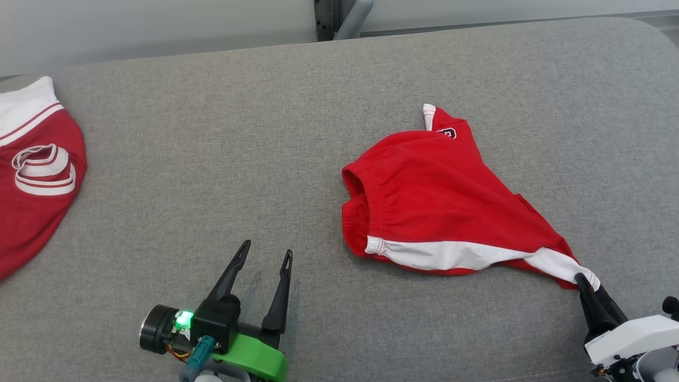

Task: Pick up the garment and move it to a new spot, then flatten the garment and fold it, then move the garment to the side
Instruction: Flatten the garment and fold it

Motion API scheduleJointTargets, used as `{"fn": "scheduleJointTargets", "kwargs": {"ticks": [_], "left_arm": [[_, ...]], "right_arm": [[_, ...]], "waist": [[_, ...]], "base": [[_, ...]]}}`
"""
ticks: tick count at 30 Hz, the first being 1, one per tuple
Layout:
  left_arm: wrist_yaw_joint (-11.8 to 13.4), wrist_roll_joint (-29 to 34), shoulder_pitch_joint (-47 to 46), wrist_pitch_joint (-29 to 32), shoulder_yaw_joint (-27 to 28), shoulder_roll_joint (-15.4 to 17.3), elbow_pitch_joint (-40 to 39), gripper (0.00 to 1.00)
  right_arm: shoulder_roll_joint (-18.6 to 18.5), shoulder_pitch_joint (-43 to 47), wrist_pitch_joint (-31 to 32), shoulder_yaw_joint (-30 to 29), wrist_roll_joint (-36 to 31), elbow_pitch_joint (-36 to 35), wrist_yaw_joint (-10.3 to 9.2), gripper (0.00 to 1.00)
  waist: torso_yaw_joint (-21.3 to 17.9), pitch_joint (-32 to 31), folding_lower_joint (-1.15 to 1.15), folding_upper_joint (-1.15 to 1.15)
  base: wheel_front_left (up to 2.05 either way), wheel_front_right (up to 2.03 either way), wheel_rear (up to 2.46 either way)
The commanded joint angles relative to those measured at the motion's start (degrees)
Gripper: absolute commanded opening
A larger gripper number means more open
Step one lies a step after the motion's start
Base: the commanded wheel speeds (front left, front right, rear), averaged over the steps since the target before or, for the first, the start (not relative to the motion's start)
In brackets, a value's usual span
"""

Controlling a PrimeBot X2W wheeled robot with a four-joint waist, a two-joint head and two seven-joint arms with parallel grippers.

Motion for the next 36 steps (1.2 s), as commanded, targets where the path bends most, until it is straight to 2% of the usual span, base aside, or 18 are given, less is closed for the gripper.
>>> {"fn": "scheduleJointTargets", "kwargs": {"ticks": [1,2,3,8,12,16,20,30,36], "left_arm": [[-0.1,0.3,-0.8,0.0,0.2,0.1,-0.2,1.0],[0.0,0.3,-0.9,0.0,0.2,0.1,-0.2,1.0],[0.0,0.3,-0.9,0.0,0.2,0.1,-0.2,1.0],[0.1,-0.2,-0.9,0.0,0.1,0.1,-0.6,1.0],[-1.6,-5.2,-1.4,0.0,-2.0,0.1,-1.6,1.0],[-2.9,-9.1,-3.5,0.5,-8.3,1.3,1.4,1.0],[-2.9,-13.1,-8.2,3.5,-15.2,2.8,5.4,1.0],[-3.0,-17.0,-16.6,6.1,-24.0,4.0,13.4,1.0],[-3.0,-18.9,-18.7,6.9,-26.3,4.5,15.4,1.0]], "right_arm": [[-0.1,-0.5,-0.1,0.2,0.2,0.3,-0.04,0.37],[-0.1,-0.7,-0.1,0.3,0.3,0.3,-0.04,0.37],[-0.1,-0.8,-0.1,0.1,0.3,0.0,-0.04,0.0],[-0.9,0.5,-0.1,-1.4,-2.0,-1.8,-0.04,0.0],[-2.3,1.1,-0.1,-2.0,-7.1,-2.6,-0.04,0.0],[-2.3,1.1,-0.1,-2.6,-9.5,-3.2,-0.04,0.0],[-2.4,1.1,-0.1,-2.3,-10.5,-3.4,-0.04,0.0],[-2.9,-0.4,-0.1,-1.1,-11.2,-3.3,-0.04,0.0],[-3.1,-0.6,-0.1,-0.5,-11.4,-3.2,-0.04,0.0]], "waist": [[0.2,0.3,0.0,0.0],[0.2,0.3,0.0,0.0],[0.2,0.4,0.0,0.0],[-0.1,0.3,0.0,0.0],[-0.8,0.2,0.0,0.0],[-1.2,0.1,0.0,0.0],[-1.2,0.1,0.0,0.0],[-2.2,0.2,0.0,0.0],[-2.9,0.4,0.0,0.0]], "base": [[0.0,0.0,0.0],[0.0,0.0,0.0],[0.0,0.0,0.0],[0.0,0.0,0.0],[0.0,0.0,0.0],[0.0,0.0,0.0],[0.0,0.0,0.0],[0.0,0.0,0.0],[0.0,0.0,0.0]]}}
